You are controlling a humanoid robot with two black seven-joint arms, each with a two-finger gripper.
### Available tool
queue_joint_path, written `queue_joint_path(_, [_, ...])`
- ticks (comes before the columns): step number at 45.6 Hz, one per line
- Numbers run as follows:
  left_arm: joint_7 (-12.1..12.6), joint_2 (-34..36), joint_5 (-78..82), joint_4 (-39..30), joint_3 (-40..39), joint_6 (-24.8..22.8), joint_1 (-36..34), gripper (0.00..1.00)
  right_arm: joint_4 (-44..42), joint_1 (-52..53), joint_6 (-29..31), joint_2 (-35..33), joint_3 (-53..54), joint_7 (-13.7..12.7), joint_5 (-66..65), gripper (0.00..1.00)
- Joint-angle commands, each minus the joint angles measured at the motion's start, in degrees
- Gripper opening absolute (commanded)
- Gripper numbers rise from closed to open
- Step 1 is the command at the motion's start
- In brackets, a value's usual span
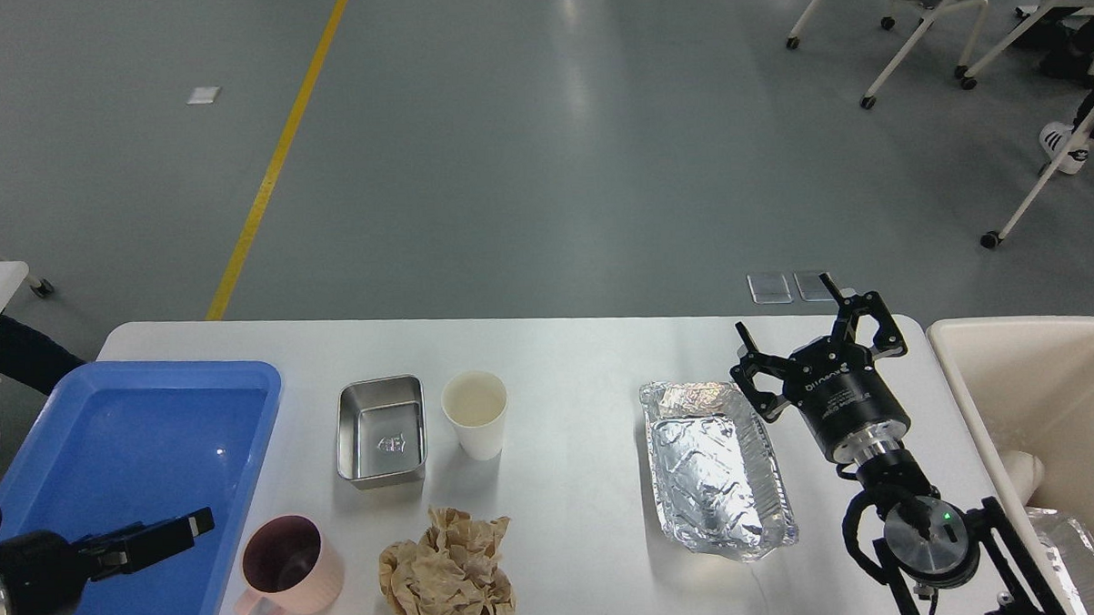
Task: Tidy desktop
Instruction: 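Grasp the pink mug with the left gripper and lift it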
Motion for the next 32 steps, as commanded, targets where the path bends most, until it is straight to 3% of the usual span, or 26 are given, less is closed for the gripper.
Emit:
queue_joint_path(1, [1.98,-2.59,3.75,1.09,0.14,-2.42,-1.2,0.84,0.0,-0.08,0.03,-0.11,0.09,0.0,0.0,1.0])
queue_joint_path(7, [4.97,-6.11,7.97,2.15,0.14,-2.78,-1.64,0.69,0.09,-0.08,0.11,0.15,0.0,0.0,0.0,1.0])
queue_joint_path(14, [5.06,-9.71,10.7,4.61,0.75,-3.83,-2.7,0.66,0.18,0.01,0.29,0.24,0.09,0.0,0.09,1.0])
queue_joint_path(19, [5.24,-11.47,11.4,5.49,3.04,-3.75,-4.02,0.57,0.09,0.01,0.55,0.06,0.09,0.0,0.09,1.0])
queue_joint_path(30, [5.33,-13.41,14.39,5.49,3.92,-3.74,-5.16,0.54,0.18,-0.08,0.55,-0.11,0.18,0.0,0.0,1.0])
queue_joint_path(32, [5.33,-13.5,14.48,5.49,4.18,-3.83,-5.16,0.48,0.18,-0.08,0.55,-0.11,0.18,0.0,0.0,1.0])
